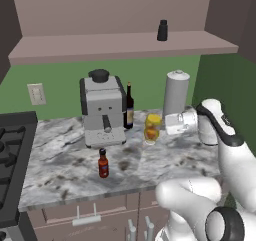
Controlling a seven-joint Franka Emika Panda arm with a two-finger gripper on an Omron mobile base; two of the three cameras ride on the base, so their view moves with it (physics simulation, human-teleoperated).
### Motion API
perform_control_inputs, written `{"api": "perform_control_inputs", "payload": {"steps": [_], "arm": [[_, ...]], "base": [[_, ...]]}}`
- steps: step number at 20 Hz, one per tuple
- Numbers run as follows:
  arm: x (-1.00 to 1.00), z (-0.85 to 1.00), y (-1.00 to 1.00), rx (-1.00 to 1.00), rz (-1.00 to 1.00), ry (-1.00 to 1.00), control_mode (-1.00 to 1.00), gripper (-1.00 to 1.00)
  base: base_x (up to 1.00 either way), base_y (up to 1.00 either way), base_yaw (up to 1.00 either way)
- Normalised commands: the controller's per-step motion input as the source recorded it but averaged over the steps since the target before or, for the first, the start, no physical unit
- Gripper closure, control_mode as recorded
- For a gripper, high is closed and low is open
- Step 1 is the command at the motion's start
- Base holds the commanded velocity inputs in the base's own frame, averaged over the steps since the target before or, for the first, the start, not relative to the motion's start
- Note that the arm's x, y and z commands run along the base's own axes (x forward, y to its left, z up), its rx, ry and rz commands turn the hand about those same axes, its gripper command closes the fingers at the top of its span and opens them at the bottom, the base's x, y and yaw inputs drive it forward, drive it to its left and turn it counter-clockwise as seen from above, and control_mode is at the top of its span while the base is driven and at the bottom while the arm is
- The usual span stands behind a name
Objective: There are various items on the counter. Only move the condiments/shakers into the cabinet.
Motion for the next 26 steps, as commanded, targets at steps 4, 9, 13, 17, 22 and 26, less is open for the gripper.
{"api": "perform_control_inputs", "payload": {"steps": [4,9,13,17,22,26], "arm": [[-0.61,1.0,0.03,0.0,-0.23,0.0,-1.0,1.0],[-0.39,1.0,0.06,0.0,-0.31,-0.02,-1.0,1.0],[-0.32,1.0,0.05,0.0,-0.33,-0.02,-1.0,1.0],[-0.28,1.0,0.0,0.0,-0.3,0.0,-1.0,1.0],[-0.36,1.0,0.0,0.0,-0.25,0.07,-1.0,1.0],[-0.27,1.0,0.0,0.0,-0.21,0.04,-1.0,1.0]], "base": [[0.0,0.0,0.0],[0.0,0.0,0.0],[0.0,0.0,0.0],[0.0,0.0,0.0],[0.0,0.0,0.0],[0.0,0.0,0.0]]}}
